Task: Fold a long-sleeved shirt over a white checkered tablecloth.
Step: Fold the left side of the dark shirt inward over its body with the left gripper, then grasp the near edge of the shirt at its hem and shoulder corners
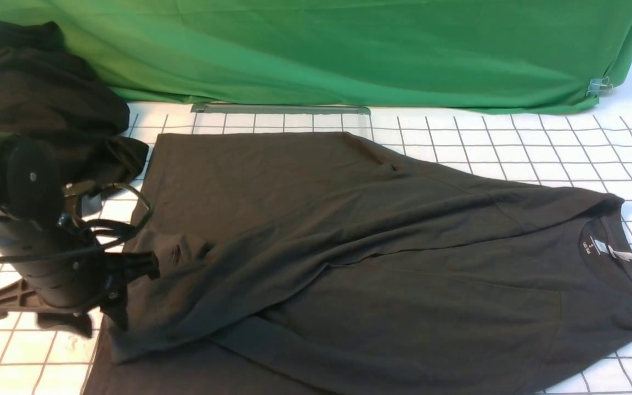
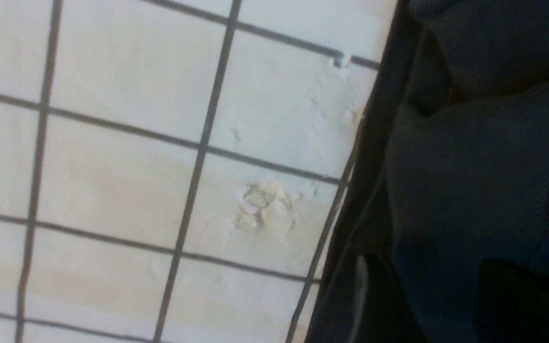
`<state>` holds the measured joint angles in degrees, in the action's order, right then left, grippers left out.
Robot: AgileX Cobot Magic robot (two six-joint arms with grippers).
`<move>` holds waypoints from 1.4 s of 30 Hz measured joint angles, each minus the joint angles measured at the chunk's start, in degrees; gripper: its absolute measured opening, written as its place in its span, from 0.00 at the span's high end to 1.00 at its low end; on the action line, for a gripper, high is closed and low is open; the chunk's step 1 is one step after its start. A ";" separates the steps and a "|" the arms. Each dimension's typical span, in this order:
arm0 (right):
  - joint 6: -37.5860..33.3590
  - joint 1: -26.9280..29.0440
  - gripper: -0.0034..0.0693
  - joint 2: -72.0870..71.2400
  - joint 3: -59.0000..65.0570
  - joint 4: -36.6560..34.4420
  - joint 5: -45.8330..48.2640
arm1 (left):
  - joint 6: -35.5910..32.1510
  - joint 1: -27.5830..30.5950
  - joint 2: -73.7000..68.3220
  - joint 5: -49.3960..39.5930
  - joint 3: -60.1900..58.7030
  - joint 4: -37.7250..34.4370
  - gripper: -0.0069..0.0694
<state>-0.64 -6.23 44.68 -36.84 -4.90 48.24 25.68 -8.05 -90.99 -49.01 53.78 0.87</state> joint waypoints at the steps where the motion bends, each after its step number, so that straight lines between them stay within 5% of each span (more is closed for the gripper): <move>1: -0.30 0.00 0.62 0.00 0.00 0.00 0.00 | -0.35 0.00 1.13 -3.23 1.15 0.76 0.39; 6: -0.41 0.00 0.62 0.00 0.00 0.00 0.00 | -2.38 0.00 7.16 -11.61 1.16 1.12 0.24; 13: -0.41 0.00 0.62 0.00 0.00 0.00 0.00 | -4.04 0.00 15.01 -13.37 -12.10 -3.10 0.24; 20: -0.41 0.00 0.62 0.00 0.00 0.00 0.07 | -6.96 0.00 14.41 -5.01 -21.47 -10.30 0.37; 30: -0.54 0.00 0.62 0.00 0.00 0.00 0.26 | -7.52 0.00 10.75 1.64 -22.85 -10.64 0.52; 32: -0.85 0.00 0.62 0.00 0.00 0.00 0.47 | -7.52 0.00 10.75 2.16 -22.85 -10.32 0.58; 34: -2.99 0.00 0.61 0.00 0.00 -0.32 1.90 | -7.52 0.00 11.40 3.77 -22.85 -9.24 0.76; 37: -4.86 -0.06 0.58 0.00 0.00 -2.22 3.47 | -7.72 0.00 12.51 3.99 -22.85 -8.52 0.86; 42: -13.99 -5.07 0.36 0.61 0.00 -11.72 4.39 | -7.84 0.00 17.24 0.71 -19.88 -7.38 0.89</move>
<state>-14.63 -11.30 45.29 -36.84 -16.62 52.63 17.84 -8.05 -73.75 -48.30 33.90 -6.51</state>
